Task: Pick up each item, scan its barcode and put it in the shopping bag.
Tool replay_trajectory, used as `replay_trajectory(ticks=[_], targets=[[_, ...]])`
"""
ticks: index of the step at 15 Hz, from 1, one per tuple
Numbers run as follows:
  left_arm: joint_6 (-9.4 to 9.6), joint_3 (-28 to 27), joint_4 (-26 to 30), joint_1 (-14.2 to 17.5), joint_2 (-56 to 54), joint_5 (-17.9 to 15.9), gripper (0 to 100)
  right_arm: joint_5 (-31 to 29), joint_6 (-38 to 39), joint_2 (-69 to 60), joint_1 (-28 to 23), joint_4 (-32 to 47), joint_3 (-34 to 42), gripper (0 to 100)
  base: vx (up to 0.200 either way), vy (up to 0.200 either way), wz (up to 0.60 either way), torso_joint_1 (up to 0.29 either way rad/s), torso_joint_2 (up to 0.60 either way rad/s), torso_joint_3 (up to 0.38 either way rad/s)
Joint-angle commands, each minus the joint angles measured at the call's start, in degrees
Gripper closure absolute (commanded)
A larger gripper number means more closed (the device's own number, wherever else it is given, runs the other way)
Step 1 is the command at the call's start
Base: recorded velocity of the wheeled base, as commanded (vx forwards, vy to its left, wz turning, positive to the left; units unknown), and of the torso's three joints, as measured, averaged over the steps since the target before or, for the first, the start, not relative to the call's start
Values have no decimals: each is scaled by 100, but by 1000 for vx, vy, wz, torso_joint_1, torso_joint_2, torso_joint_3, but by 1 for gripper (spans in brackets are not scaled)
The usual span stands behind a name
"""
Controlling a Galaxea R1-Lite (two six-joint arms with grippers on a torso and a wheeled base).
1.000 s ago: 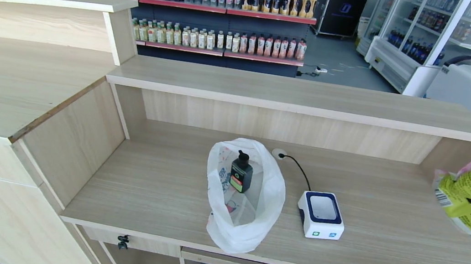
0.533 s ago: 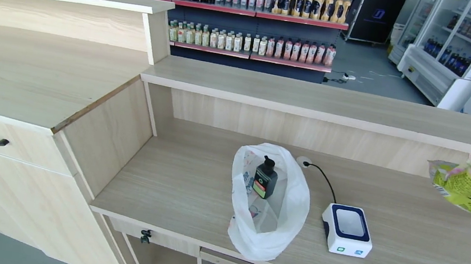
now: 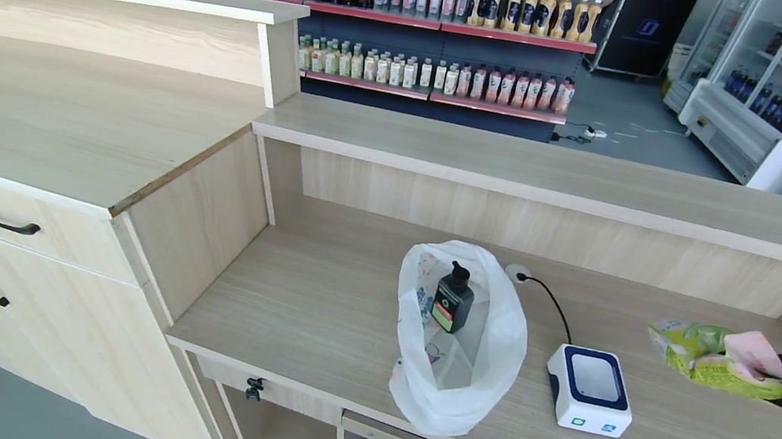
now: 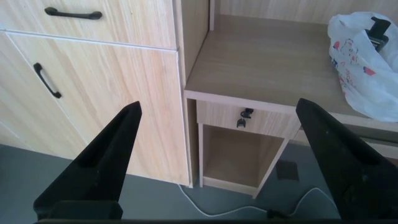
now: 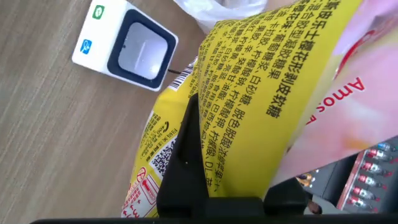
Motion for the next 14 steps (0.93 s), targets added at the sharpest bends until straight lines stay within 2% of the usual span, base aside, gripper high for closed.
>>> replay_trajectory(ticks=[1, 3, 8, 14], targets=[[2, 0, 2, 0, -2, 0, 0, -31, -336, 221, 36, 319, 21, 100, 0, 0, 0, 0, 0, 0], [2, 0, 2, 0, -2, 0, 0, -49, -1207, 353, 45, 530, -234, 100, 0, 0, 0, 0, 0, 0], [2, 0, 2, 0, -2, 0, 0, -435, -1461, 564, 10, 503, -278, 100, 0, 0, 0, 0, 0, 0], [2, 0, 2, 0, -2, 0, 0, -488, -1892, 968, 19, 275, -542, 100, 0, 0, 0, 0, 0, 0]])
